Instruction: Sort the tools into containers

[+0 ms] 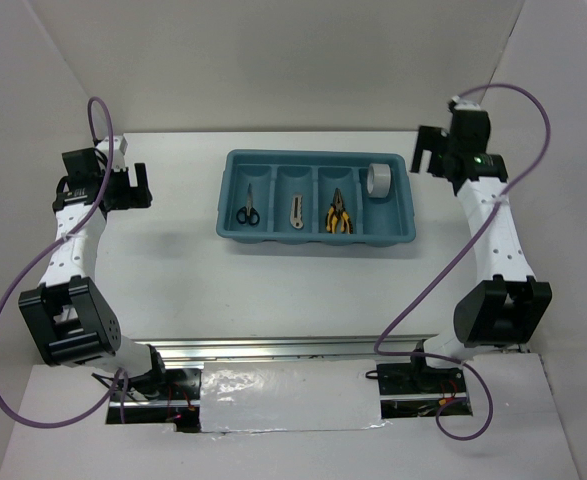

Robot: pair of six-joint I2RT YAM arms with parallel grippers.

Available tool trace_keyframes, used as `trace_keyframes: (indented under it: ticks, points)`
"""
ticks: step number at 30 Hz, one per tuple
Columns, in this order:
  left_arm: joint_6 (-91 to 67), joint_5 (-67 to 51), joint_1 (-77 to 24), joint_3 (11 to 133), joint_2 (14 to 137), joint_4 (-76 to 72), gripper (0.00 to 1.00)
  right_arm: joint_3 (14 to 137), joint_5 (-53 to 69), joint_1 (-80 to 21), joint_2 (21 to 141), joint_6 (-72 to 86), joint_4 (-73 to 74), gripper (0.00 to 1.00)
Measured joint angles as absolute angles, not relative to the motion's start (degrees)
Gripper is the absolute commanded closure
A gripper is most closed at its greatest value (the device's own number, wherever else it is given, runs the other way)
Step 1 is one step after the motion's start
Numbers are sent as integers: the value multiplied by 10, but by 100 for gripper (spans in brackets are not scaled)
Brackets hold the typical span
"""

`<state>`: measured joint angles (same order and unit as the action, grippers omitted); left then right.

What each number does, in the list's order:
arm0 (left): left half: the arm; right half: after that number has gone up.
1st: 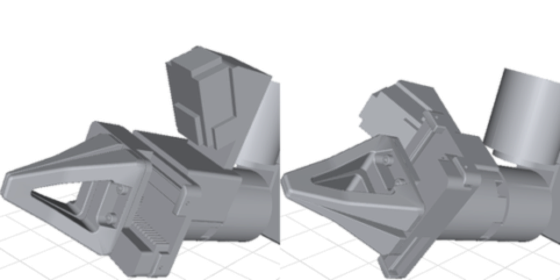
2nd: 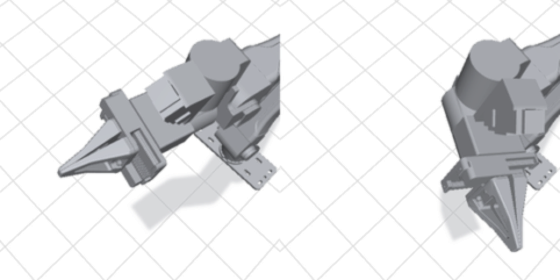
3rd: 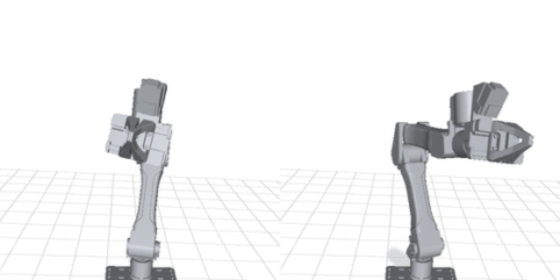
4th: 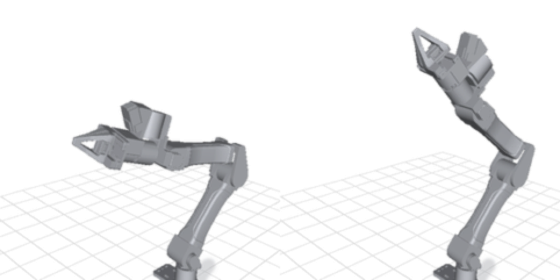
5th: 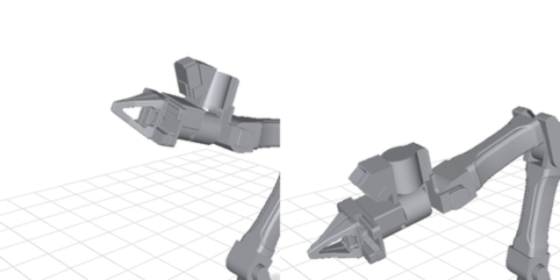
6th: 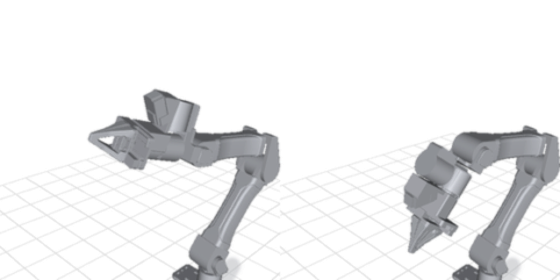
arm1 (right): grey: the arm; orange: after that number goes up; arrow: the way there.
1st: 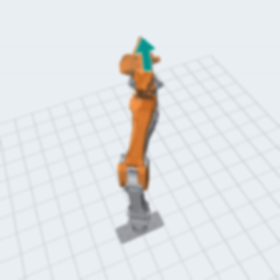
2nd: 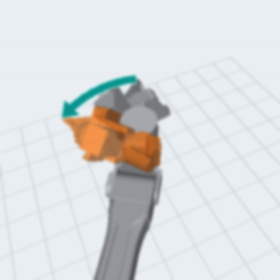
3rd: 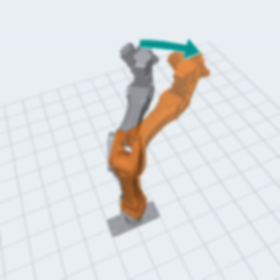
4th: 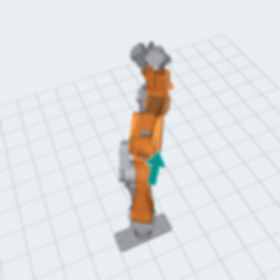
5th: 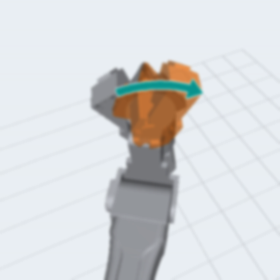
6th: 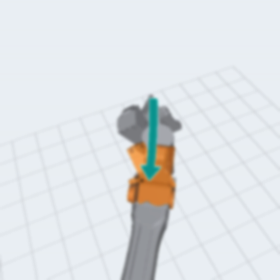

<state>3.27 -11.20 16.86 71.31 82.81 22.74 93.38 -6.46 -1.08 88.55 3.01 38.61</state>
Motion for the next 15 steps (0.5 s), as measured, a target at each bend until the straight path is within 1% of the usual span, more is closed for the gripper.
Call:
trace_keyframes:
  ticks: [1, 3, 6, 8, 12, 15]
  points:
    - [35, -111, 173, 712, 840, 224, 1, 893, -66, 28, 866, 17, 379, 0]
    - [44, -109, 180, 708, 865, 215, 1, 828, -66, 72, 847, -6, 370, 0]
    - [53, -102, 191, 690, 899, 208, 1, 738, -40, 123, 853, -44, 360, 0]
    - [62, -95, 198, 675, 912, 208, 1, 698, -28, 151, 864, -65, 360, 0]
    - [82, -89, 214, 651, 918, 207, 1, 663, -18, 195, 879, -96, 356, 0]
    - [91, -88, 220, 646, 918, 194, 1, 663, -4, 199, 889, -106, 345, 0]
